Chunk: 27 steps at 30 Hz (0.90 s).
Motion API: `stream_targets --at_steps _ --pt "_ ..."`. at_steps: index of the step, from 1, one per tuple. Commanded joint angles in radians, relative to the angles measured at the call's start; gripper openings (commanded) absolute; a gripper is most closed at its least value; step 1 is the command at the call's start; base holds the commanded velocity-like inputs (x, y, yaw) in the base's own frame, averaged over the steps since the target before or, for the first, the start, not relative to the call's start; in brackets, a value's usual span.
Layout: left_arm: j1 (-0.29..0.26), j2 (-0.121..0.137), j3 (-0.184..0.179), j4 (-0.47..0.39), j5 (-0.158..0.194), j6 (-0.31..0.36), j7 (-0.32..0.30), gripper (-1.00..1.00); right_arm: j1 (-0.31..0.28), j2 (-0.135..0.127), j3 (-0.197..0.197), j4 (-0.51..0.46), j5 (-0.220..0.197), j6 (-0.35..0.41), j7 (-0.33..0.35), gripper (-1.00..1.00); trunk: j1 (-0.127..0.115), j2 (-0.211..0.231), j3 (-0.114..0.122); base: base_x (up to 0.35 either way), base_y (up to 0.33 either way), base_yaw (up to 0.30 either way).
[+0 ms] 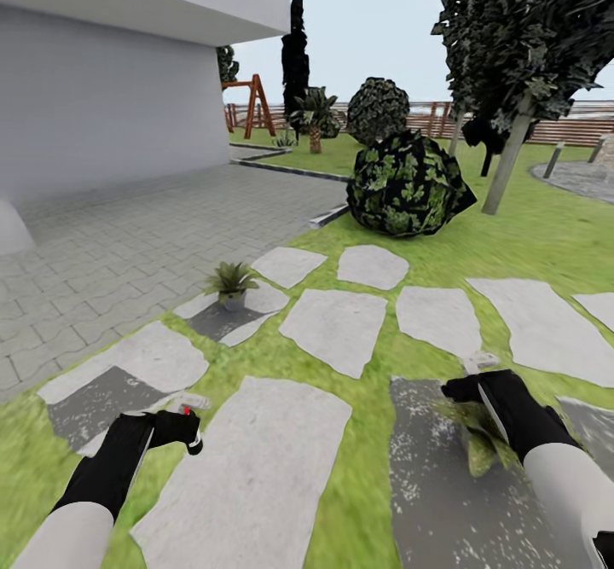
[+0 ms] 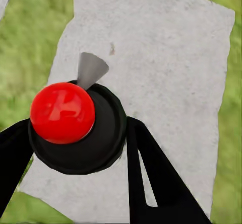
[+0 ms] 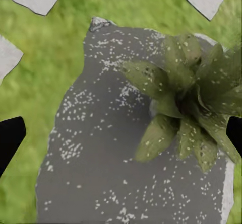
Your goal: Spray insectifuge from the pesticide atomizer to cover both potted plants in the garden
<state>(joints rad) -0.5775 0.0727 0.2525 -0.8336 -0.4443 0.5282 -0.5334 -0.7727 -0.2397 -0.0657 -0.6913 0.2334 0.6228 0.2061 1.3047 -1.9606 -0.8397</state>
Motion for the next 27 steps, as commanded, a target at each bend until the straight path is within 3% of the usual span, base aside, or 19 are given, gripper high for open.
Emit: stream_targets --at_steps 1,21,27 --pt "-0.001 -0.001 0.003 -0.001 -0.010 0.001 -0.009 -1.00 0.000 0.000 -0.003 -0.002 0.010 0.005 0.009 1.00 0.000 0.000 0.000 0.129 0.300 0.259" --pt "-0.001 0.001 0.002 -0.001 -0.010 0.001 -0.008 -1.00 0.000 0.000 -0.003 -0.002 0.010 0.005 0.009 1.00 0.000 0.000 0.019 0.224 0.271 0.243" --pt "-0.001 0.001 0.002 -0.001 -0.010 0.001 -0.008 -1.00 0.000 0.000 -0.003 -0.002 0.010 0.005 0.009 1.00 0.000 0.000 0.022 0.277 0.247 0.089"
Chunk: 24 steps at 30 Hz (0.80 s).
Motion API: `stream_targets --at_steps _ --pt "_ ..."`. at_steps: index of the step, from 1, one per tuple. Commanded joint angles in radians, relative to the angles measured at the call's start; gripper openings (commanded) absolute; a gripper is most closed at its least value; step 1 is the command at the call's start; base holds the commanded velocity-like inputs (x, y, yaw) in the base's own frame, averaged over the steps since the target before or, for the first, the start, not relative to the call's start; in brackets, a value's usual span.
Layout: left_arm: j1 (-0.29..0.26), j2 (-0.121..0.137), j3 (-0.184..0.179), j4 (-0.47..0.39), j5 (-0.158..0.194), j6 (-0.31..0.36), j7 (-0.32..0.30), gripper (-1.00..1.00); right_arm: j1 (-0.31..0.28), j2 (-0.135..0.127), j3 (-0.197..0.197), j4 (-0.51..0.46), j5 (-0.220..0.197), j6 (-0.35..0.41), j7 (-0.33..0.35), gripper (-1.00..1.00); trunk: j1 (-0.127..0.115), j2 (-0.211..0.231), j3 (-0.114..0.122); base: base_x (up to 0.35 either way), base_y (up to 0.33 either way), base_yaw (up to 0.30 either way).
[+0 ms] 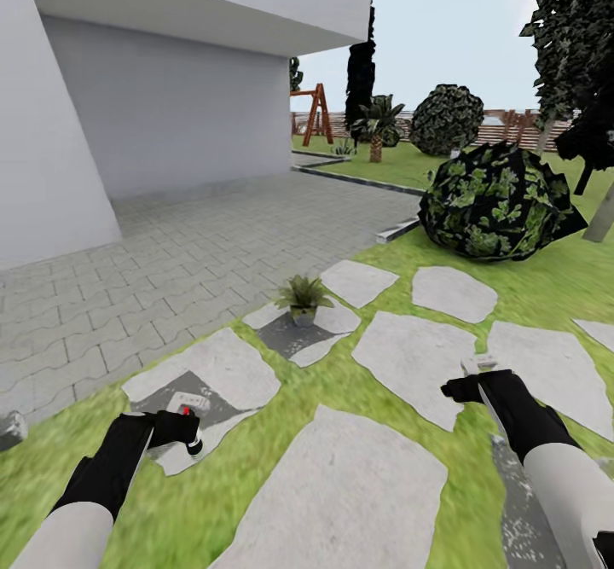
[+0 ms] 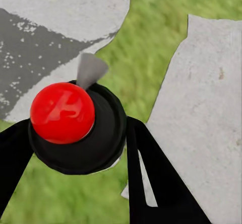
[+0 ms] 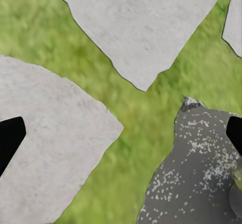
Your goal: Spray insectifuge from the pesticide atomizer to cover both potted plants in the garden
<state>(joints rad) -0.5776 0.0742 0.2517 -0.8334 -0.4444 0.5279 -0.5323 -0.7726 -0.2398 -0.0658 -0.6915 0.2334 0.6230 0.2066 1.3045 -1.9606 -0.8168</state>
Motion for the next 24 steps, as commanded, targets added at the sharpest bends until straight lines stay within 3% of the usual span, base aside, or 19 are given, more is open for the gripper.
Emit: stream_targets --at_steps 1,24 --pt "-0.001 -0.001 0.003 -0.001 -0.010 0.001 -0.009 -1.00 0.000 0.000 -0.003 -0.002 0.011 0.004 0.009 1.00 0.000 0.000 -0.001 0.278 0.246 0.009" --pt "-0.001 -0.001 0.003 -0.001 -0.010 0.001 -0.009 -1.00 0.000 0.000 -0.003 -0.002 0.011 0.004 0.009 1.00 0.000 0.000 0.015 0.279 0.245 0.001"
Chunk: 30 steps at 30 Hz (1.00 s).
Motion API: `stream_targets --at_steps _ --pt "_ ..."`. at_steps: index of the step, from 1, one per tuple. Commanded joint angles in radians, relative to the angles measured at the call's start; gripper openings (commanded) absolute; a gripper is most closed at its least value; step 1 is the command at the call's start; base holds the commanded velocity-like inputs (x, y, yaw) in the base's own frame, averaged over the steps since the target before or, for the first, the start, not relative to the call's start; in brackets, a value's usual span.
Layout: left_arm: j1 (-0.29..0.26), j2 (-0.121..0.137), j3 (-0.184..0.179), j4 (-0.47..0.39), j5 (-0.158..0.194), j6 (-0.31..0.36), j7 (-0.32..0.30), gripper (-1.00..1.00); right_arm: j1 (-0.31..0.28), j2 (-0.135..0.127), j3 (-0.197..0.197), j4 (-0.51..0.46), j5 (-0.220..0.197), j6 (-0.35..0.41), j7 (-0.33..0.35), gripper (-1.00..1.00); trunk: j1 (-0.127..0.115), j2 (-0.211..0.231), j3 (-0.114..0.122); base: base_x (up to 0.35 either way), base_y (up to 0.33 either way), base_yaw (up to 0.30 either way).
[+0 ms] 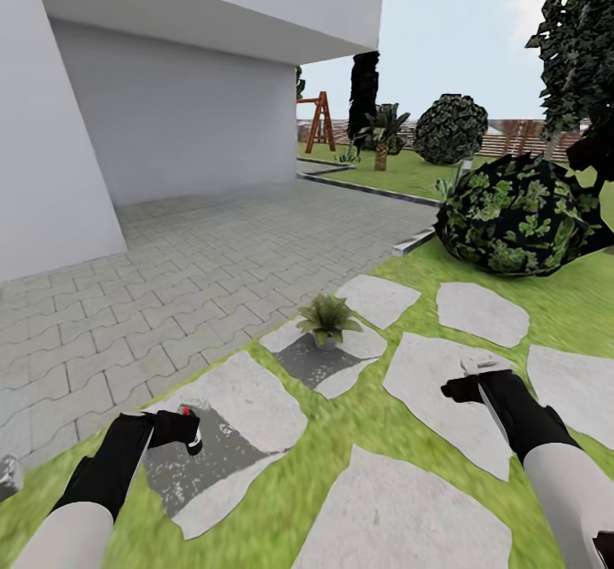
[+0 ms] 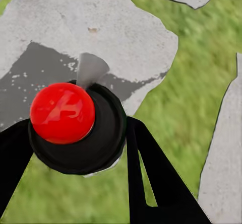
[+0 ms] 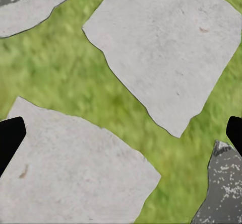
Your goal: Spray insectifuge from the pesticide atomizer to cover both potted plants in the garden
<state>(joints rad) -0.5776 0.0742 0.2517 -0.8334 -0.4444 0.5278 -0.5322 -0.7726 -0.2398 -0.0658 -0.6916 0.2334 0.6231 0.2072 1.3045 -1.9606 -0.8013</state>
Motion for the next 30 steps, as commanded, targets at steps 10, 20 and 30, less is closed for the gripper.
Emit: stream_targets --at_steps 10,20,30 --pt "-0.001 -0.001 0.003 -0.001 -0.010 0.001 -0.009 -1.00 -0.001 0.000 -0.004 -0.002 0.011 0.004 0.009 1.00 0.000 0.000 0.000 0.294 0.218 -0.030" --pt "-0.001 -0.001 0.003 -0.001 -0.010 0.001 -0.009 -1.00 -0.001 0.000 -0.005 -0.002 0.011 0.006 0.008 1.00 0.000 0.000 0.008 0.295 0.217 -0.254" --pt "-0.001 -0.001 0.003 -0.001 -0.010 0.001 -0.008 -1.00 -0.001 0.000 -0.005 -0.002 0.011 0.006 0.008 1.00 0.000 0.000 0.015 0.293 0.217 -0.276"
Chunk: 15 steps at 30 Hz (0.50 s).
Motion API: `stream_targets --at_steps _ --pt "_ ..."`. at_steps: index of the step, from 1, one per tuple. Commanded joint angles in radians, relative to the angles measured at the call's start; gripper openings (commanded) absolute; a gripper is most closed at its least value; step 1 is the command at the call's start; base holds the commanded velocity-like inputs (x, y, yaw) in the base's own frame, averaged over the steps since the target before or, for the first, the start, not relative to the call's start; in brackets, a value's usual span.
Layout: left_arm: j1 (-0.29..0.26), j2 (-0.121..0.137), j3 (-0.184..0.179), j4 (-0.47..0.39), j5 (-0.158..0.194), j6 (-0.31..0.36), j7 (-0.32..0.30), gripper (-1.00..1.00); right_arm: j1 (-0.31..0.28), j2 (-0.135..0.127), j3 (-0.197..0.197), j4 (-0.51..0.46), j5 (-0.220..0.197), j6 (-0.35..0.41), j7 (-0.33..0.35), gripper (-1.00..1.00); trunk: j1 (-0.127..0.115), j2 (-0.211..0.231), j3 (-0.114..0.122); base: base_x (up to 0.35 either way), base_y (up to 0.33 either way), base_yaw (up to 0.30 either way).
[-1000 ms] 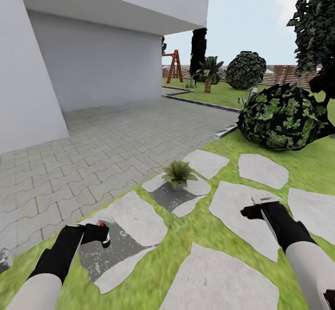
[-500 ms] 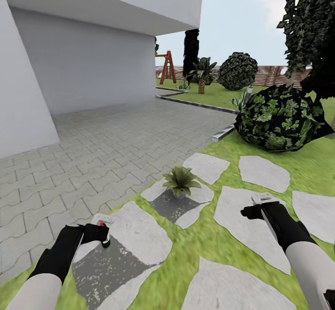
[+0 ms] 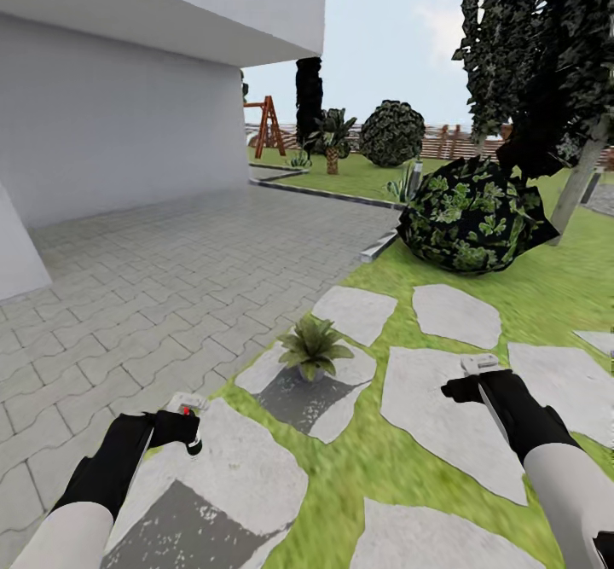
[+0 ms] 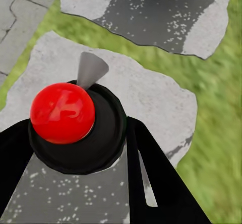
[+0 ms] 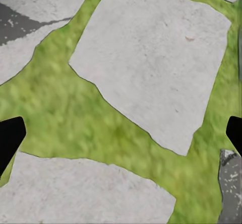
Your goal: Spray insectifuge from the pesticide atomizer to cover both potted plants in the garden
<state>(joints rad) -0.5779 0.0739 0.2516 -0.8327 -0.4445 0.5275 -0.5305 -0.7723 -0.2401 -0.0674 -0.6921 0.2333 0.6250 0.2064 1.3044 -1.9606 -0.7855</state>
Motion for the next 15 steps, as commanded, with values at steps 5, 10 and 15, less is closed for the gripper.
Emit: stream_targets --at_steps 5,10,15 --pt "0.000 0.000 0.003 -0.001 -0.010 0.002 -0.010 -1.00 -0.001 0.001 -0.003 -0.001 0.011 0.004 0.008 1.00 0.000 0.000 0.003 0.276 0.218 -0.276" --pt "0.000 0.000 0.003 -0.002 -0.010 0.002 -0.009 -1.00 -0.001 0.001 -0.003 -0.001 0.011 0.004 0.008 1.00 0.000 0.000 0.006 0.265 0.228 -0.276" --pt "0.000 0.000 0.003 -0.002 -0.010 0.002 -0.010 -1.00 -0.001 0.001 -0.003 -0.001 0.011 0.004 0.008 1.00 0.000 0.000 0.010 0.251 0.251 -0.276"
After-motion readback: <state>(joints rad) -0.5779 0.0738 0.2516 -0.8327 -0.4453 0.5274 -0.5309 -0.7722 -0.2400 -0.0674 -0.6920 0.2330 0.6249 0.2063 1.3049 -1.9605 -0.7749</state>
